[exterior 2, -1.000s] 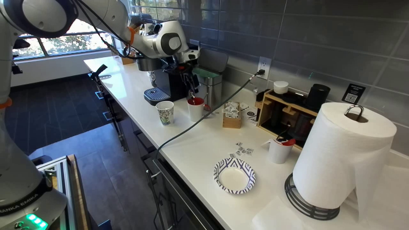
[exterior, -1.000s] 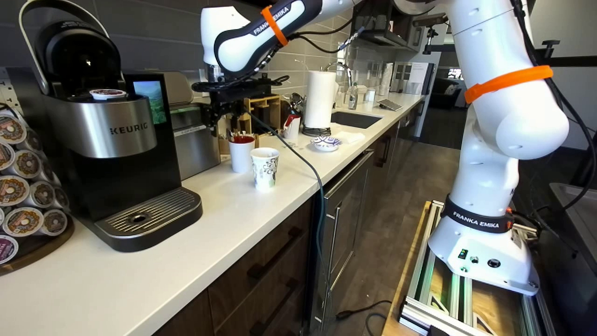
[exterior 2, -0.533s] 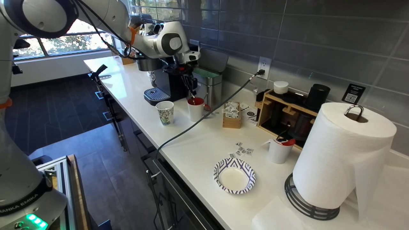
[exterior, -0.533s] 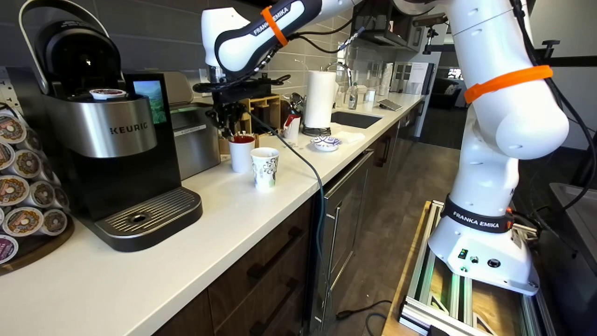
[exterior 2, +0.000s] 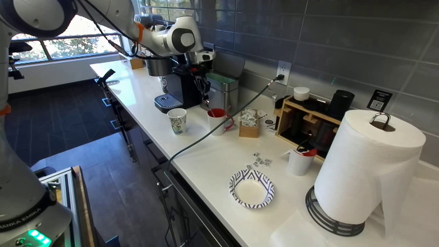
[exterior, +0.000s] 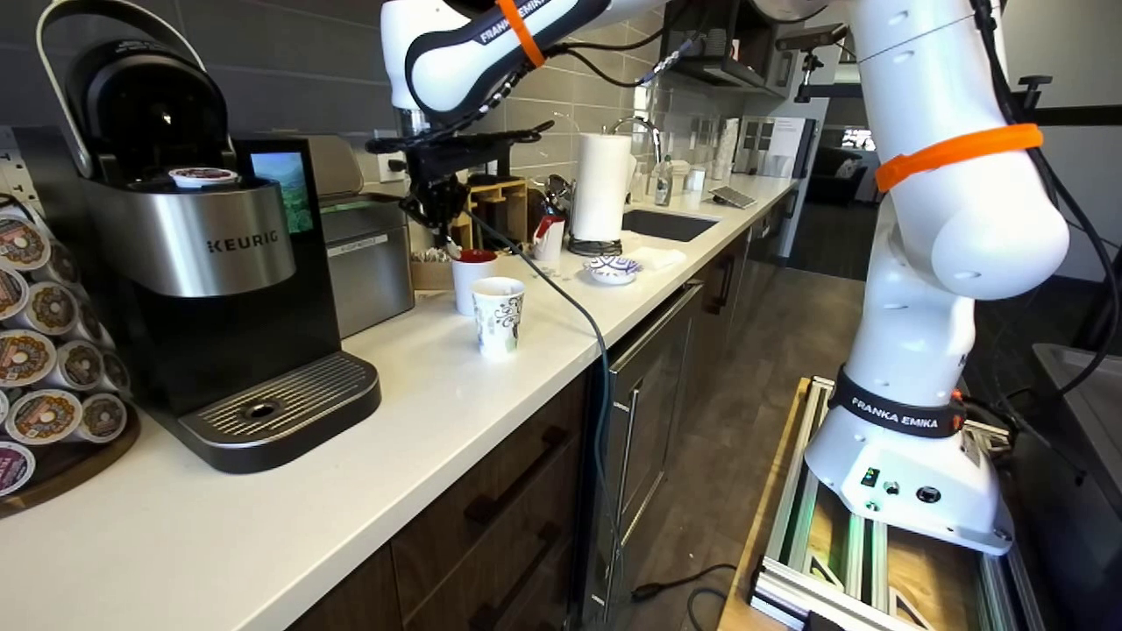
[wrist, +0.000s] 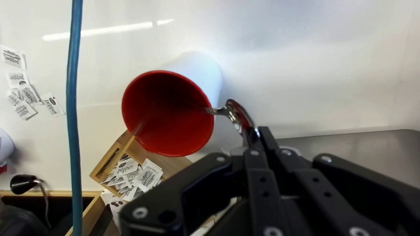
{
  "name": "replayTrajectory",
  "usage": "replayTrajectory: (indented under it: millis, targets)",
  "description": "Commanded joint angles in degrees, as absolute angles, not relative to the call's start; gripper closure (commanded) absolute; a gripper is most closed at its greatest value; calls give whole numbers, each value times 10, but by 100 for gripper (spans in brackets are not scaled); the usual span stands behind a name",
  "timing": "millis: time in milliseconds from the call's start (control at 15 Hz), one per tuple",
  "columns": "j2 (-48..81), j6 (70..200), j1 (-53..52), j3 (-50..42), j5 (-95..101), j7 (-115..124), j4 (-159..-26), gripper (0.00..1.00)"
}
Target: Remove the silver spoon from the mug on the left and put it in the coffee cup.
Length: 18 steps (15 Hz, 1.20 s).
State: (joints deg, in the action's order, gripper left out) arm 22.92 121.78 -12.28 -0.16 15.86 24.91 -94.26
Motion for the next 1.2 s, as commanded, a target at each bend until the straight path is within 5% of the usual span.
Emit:
replayTrajectory:
  millis: [0,1133]
  targets:
    - [221,1183,-117,5,133,236,-935,99]
    - [143,1105,-2,27,-119,4,-900,99]
